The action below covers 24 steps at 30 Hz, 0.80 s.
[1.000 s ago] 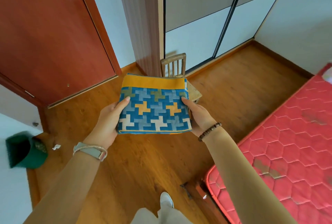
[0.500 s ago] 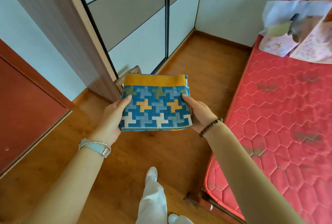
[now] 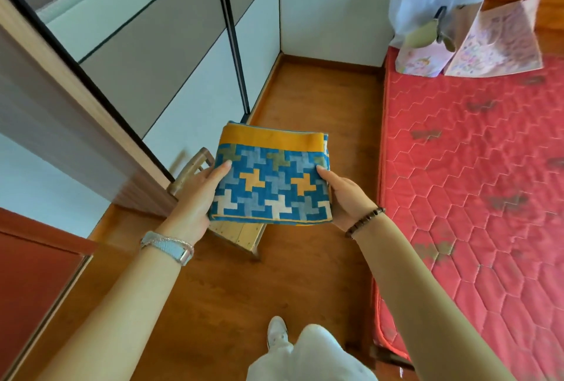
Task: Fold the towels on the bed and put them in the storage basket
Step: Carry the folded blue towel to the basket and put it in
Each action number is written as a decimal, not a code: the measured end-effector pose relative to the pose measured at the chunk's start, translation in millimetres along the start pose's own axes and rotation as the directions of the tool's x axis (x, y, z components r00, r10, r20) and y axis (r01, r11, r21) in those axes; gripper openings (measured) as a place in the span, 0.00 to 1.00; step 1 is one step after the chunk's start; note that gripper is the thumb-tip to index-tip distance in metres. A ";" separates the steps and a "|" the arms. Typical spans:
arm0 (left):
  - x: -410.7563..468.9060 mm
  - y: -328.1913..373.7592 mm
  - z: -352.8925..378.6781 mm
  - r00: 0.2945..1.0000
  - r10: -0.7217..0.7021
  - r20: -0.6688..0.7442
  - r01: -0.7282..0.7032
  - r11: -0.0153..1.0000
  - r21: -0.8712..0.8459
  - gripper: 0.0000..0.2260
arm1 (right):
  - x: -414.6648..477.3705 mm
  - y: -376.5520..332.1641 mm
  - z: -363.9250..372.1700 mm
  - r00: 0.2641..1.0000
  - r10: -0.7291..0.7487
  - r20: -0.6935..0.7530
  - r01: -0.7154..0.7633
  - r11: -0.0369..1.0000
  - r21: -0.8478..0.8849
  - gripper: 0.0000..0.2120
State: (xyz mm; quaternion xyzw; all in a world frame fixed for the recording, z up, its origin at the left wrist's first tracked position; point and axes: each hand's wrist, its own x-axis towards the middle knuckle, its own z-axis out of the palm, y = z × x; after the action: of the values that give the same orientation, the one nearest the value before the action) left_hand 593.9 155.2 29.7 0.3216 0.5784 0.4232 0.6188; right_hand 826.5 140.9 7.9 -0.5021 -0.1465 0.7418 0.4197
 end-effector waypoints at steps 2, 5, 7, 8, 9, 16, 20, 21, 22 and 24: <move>12.0 6.0 11.8 0.999 0.010 0.033 -0.010 1.000 0.008 0.10 | 5.1 -6.1 -6.5 0.999 -0.020 -0.032 0.021 1.000 0.017 0.16; 30.8 11.1 30.7 0.996 -0.027 0.085 0.020 0.996 0.085 0.04 | 9.6 -17.6 -20.1 0.996 -0.057 -0.064 0.060 0.997 0.048 0.17; 45.9 14.3 43.9 0.994 -0.044 0.100 0.033 0.993 0.115 0.04 | 12.0 -26.5 -30.3 0.994 -0.083 -0.076 0.088 0.994 0.062 0.18; 54.1 15.8 51.7 0.993 -0.056 0.106 0.042 0.991 0.129 0.07 | 13.5 -31.3 -36.2 0.991 -0.101 -0.084 0.107 0.992 0.071 0.18; 60.9 17.9 61.5 0.990 -0.071 0.125 0.053 0.988 0.143 0.10 | 15.7 -35.7 -42.8 0.988 -0.120 -0.095 0.127 0.989 0.080 0.18; 132.7 22.6 128.3 0.964 -0.140 0.226 0.096 0.976 0.194 0.09 | 40.0 -81.7 -87.0 0.975 -0.168 -0.146 0.190 0.970 0.150 0.13; 173.9 31.2 174.2 0.954 -0.148 0.261 0.095 0.974 0.205 0.07 | 62.2 -121.6 -114.2 0.962 -0.218 -0.164 0.240 0.962 0.129 0.14; 183.7 33.8 184.7 0.953 -0.149 0.264 0.094 0.973 0.209 0.08 | 67.3 -131.6 -119.7 0.958 -0.227 -0.173 0.250 0.960 0.124 0.15; 194.8 36.5 196.3 0.951 -0.149 0.270 0.091 0.973 0.213 0.08 | 72.9 -142.7 -125.6 0.956 -0.232 -0.179 0.256 0.959 0.120 0.15; 213.3 41.4 216.5 0.951 -0.150 0.269 0.092 0.972 0.217 0.08 | 84.2 -162.7 -136.4 0.956 -0.229 -0.182 0.253 0.960 0.121 0.15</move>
State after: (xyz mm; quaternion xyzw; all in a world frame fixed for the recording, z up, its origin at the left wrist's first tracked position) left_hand 795.7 384.1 -1.2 0.4037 0.5422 0.2731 0.6844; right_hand 1010.2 276.3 -2.4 -0.5090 -0.1176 0.6493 0.5527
